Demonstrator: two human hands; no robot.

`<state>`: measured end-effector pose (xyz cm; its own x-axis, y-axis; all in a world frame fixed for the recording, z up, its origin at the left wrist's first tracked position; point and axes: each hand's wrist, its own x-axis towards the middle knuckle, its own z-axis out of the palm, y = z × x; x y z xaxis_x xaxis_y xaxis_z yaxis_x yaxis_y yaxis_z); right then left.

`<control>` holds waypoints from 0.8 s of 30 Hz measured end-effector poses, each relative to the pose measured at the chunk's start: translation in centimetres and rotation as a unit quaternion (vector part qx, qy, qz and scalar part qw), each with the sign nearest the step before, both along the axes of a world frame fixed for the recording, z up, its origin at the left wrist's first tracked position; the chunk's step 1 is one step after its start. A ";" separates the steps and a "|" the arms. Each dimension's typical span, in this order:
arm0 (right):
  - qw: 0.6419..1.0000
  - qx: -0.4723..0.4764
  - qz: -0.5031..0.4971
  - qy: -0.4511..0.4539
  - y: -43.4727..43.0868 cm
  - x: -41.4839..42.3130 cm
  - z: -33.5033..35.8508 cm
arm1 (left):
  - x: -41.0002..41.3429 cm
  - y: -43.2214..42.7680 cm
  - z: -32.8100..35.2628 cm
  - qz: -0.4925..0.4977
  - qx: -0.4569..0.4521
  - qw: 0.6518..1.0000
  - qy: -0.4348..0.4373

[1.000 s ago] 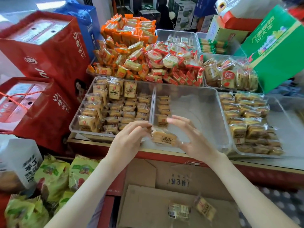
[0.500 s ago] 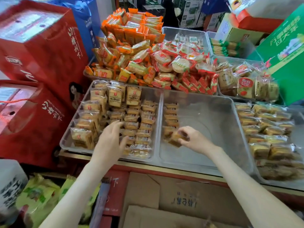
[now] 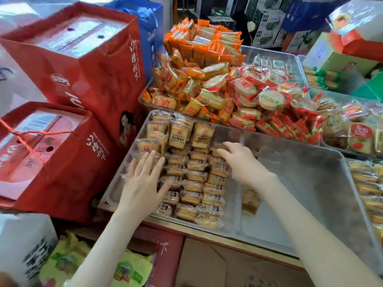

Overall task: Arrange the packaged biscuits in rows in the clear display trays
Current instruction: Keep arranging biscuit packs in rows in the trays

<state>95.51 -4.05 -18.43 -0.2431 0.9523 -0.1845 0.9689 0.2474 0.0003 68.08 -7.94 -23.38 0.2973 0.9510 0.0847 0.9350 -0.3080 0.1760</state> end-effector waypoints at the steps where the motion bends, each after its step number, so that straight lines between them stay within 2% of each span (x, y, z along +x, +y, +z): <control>1: 1.000 0.018 -0.022 0.003 1.1 -0.7 0.4 | 0.1 0.1 -0.1 -0.001 0.002 1.000 0.005; 3: 0.995 0.070 -0.061 0.033 3.2 -2.5 0.2 | 0.1 0.2 -0.5 0.000 0.012 1.000 0.003; 5: 0.991 0.075 -0.085 0.072 4.7 -4.7 -1.0 | -0.1 0.2 -0.7 0.002 0.024 1.000 -0.003; 9: 0.987 0.107 -0.116 0.030 6.0 -7.0 -4.1 | -0.2 0.0 -0.8 -0.001 0.035 0.999 -0.027; 11: 0.977 0.153 -0.143 0.026 6.0 -7.1 -4.3 | -0.4 0.0 -1.1 -0.004 0.045 0.998 -0.041; 14: 0.975 0.179 -0.129 0.033 5.0 -6.4 -3.2 | -0.7 -0.1 -1.0 -0.008 0.068 0.995 -0.077; 16: 0.969 0.193 -0.134 0.078 3.5 -5.7 -1.3 | -0.2 -0.4 -0.5 -0.004 0.109 0.986 -0.125; 17: 0.959 0.188 -0.159 0.141 2.3 -5.3 0.1 | 0.3 -0.8 0.1 0.006 0.123 0.978 -0.167; 18: 0.940 0.160 -0.194 0.231 0.9 -5.0 1.8 | 1.0 -1.3 1.2 0.026 0.113 0.966 -0.231; 20: 0.876 0.039 -0.252 0.408 -2.3 -4.3 5.2 | 2.9 -2.6 4.1 0.080 -0.019 0.917 -0.390; 22: 0.821 -0.056 -0.262 0.503 -5.6 -3.6 7.3 | 4.9 -3.8 6.8 0.116 -0.189 0.823 -0.522; 24: 0.788 -0.088 -0.268 0.547 -8.3 -2.9 8.2 | 6.5 -4.7 8.3 0.122 -0.253 0.740 -0.611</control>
<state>92.62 -12.36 -10.24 0.0800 0.9553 -0.2846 0.3308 -0.2948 -0.8965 74.60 -12.61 -15.10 0.1067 0.9654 -0.2380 -0.0002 0.2394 0.9709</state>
